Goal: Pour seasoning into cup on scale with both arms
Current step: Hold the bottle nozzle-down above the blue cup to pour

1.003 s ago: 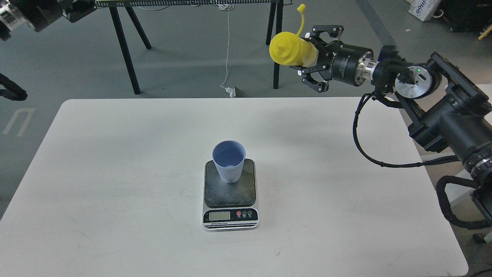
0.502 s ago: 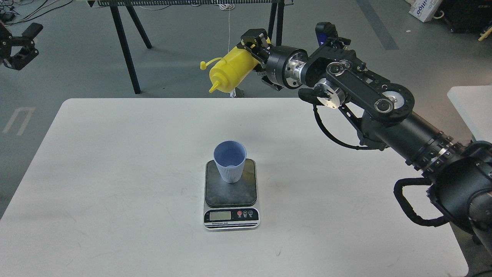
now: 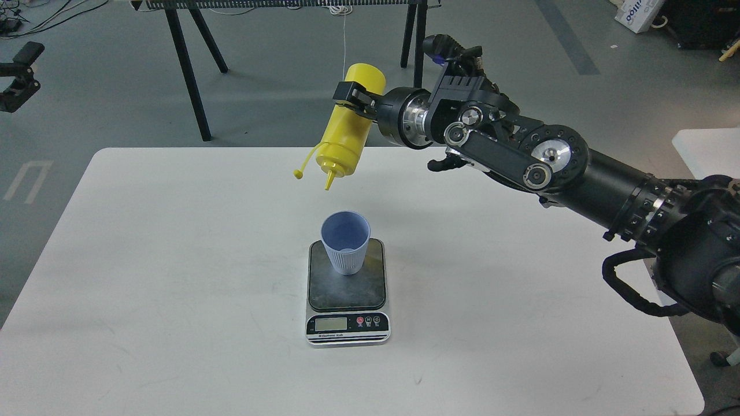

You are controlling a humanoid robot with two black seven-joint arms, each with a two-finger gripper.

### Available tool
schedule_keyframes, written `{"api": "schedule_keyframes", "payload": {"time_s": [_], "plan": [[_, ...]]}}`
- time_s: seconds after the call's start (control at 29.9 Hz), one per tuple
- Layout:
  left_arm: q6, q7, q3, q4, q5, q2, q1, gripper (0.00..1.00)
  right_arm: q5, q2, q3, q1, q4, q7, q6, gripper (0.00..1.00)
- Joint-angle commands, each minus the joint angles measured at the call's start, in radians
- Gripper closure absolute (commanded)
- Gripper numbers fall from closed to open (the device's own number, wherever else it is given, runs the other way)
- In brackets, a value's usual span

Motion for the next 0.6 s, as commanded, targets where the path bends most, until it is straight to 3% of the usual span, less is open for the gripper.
{"api": "schedule_keyframes", "payload": {"time_s": [0.0, 0.57], "plan": [[0.000, 0.000, 0.000, 0.000, 0.001, -0.001, 0.000, 0.01, -0.061, -0.002, -0.031, -0.005, 0.002, 0.000, 0.000, 0.89], [0.000, 0.000, -0.007, 0.000, 0.001, -0.006, 0.000, 0.01, -0.088, 0.012, -0.048, -0.013, -0.006, 0.000, -0.009, 0.90]]}}
